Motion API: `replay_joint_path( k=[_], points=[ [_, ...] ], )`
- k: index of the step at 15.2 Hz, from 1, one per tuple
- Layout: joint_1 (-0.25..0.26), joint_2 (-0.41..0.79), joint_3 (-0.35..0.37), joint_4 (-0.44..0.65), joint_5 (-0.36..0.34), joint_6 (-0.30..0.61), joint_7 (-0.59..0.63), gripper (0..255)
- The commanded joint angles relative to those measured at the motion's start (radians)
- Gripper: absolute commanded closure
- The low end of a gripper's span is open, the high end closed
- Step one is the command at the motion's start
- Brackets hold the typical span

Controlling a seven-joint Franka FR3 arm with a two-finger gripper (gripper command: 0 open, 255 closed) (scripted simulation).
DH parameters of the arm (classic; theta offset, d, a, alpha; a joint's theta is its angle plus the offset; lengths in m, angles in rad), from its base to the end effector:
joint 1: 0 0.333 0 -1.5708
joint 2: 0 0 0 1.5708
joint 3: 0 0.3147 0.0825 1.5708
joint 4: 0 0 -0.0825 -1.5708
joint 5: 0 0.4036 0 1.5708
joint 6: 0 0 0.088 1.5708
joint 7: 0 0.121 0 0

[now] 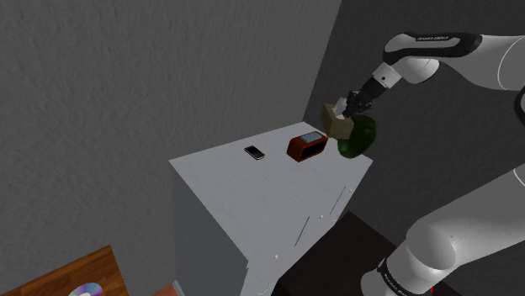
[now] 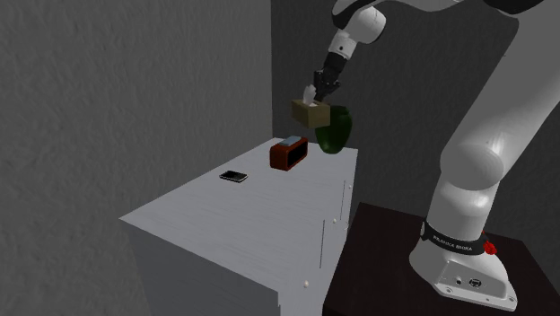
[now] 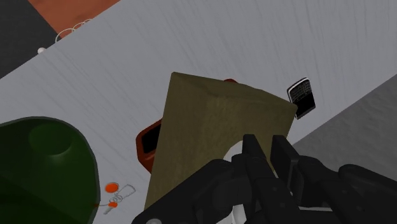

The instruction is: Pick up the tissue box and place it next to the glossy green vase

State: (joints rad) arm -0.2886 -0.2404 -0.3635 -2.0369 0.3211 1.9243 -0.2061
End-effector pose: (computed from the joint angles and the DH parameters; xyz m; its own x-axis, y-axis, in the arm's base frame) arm 0.4247 -0.3067 0.5373 0.8319 -0.5305 0.1627 -0.4506 -0.8169 -0.3600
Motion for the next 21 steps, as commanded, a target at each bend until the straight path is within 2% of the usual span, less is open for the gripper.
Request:
replay_joint_path(
  k=[1,21],
  points=[
    [0.002,0.002,0.002,-0.025,0.004,0.027,-0.007,255],
    [0.013,0.069,-0.013,-0.223,0.079,0.266,-0.128,255]
  ],
)
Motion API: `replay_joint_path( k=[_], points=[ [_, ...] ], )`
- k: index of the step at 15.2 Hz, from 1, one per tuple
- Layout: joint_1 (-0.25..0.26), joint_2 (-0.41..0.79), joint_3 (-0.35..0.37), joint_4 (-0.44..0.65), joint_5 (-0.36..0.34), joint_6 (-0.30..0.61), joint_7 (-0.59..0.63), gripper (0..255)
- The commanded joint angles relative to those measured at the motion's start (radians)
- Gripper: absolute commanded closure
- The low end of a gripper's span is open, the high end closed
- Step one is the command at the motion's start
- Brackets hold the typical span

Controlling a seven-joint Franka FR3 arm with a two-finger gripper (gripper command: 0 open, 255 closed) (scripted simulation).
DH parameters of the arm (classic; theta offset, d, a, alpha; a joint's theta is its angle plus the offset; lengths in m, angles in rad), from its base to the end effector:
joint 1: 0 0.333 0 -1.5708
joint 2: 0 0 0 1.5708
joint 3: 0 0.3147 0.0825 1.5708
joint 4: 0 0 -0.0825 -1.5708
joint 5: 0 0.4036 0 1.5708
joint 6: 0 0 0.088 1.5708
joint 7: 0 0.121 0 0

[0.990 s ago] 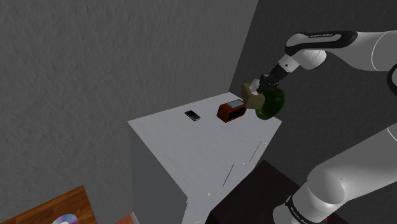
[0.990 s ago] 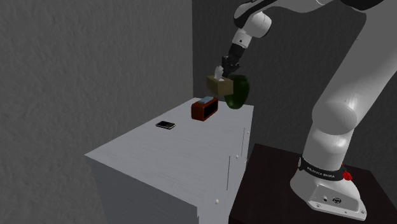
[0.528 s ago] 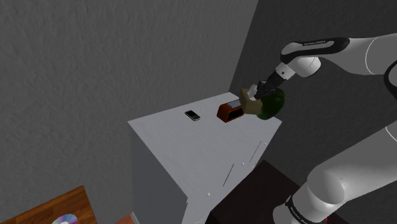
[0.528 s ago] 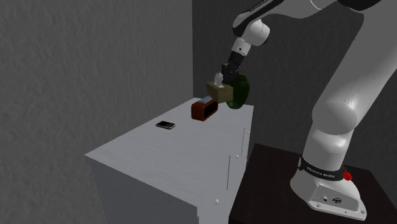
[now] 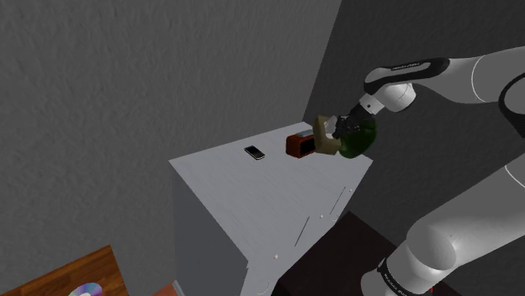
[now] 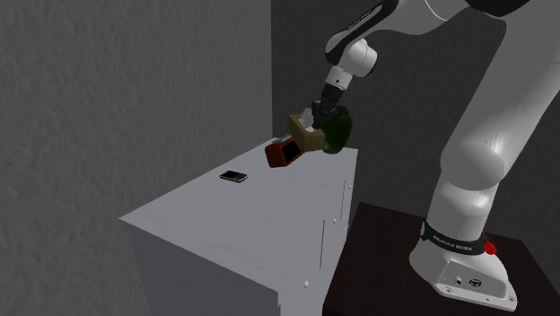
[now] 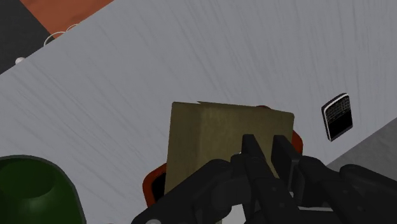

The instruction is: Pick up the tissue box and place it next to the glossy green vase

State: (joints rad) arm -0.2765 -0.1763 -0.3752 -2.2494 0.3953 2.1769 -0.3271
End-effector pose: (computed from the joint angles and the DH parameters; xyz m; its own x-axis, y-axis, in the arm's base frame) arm 0.4251 -0.3041 0.4221 0.8322 -0.5297 0.1637 -0.4494 -0.8174 -0.3604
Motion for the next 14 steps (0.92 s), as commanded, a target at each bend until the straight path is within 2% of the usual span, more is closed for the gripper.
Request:
replay_joint_path(
  k=[1,14],
  points=[
    [0.002,0.010,-0.002,-0.019,0.011,0.025,-0.015,255],
    [0.016,0.097,-0.012,-0.090,0.106,0.155,-0.122,255]
  ],
)
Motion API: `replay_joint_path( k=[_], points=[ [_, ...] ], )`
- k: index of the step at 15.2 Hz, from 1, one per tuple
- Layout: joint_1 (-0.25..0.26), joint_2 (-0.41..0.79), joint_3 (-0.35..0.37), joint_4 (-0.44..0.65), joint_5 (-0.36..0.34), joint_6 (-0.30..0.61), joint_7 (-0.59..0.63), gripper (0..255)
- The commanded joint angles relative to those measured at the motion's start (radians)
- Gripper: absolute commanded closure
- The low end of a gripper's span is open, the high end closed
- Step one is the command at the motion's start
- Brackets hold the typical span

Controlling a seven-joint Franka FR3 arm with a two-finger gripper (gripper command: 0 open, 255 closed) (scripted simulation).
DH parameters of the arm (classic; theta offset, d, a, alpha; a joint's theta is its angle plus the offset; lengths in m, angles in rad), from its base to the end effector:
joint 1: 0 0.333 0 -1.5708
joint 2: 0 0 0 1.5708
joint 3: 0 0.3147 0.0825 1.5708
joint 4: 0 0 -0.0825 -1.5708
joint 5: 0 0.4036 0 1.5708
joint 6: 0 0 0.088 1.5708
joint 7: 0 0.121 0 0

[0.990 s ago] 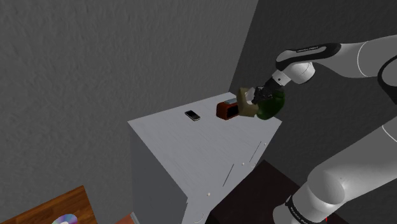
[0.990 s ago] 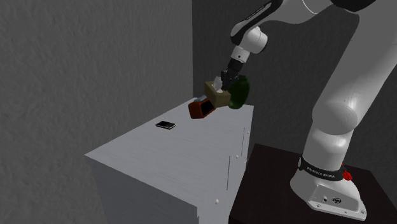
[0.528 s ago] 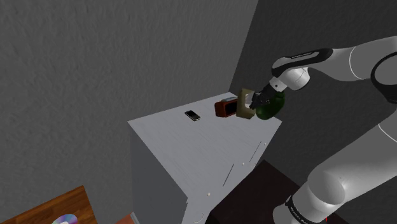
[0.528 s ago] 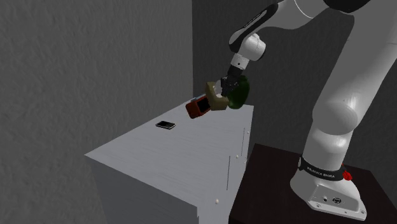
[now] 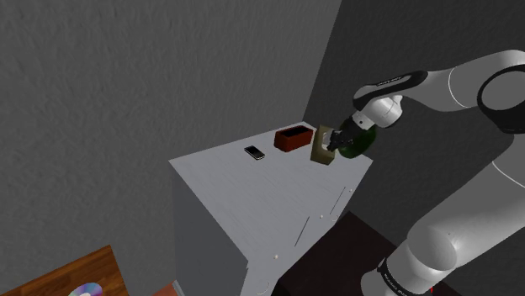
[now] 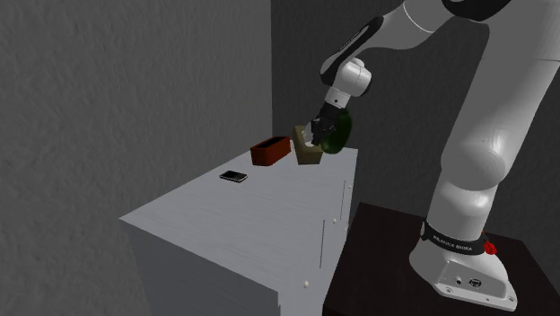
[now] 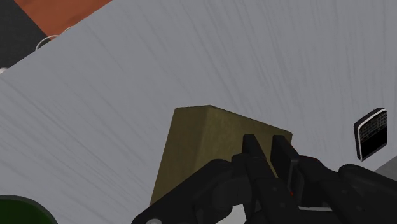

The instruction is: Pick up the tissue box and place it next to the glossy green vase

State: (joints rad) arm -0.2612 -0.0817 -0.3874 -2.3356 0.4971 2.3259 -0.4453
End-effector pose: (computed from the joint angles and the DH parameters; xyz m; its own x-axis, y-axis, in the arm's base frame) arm 0.4228 -0.3036 0.3481 0.8319 -0.5305 0.1627 -0.4505 -0.8170 -0.3600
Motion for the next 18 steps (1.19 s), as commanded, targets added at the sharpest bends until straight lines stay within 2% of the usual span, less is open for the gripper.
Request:
replay_joint_path(
  k=[1,6,7,12,16,18],
  points=[
    [0.001,0.002,0.000,-0.004,0.004,0.006,-0.004,255],
    [0.001,0.002,0.000,-0.004,0.004,0.006,-0.004,255],
    [0.001,0.002,0.000,-0.004,0.004,0.006,-0.004,0],
    [0.001,0.002,0.000,-0.004,0.004,0.006,-0.004,0],
    [-0.028,-0.083,-0.013,0.032,-0.082,-0.103,0.051,0],
    [-0.029,-0.083,-0.012,0.032,-0.082,-0.103,0.051,0]
  ],
)
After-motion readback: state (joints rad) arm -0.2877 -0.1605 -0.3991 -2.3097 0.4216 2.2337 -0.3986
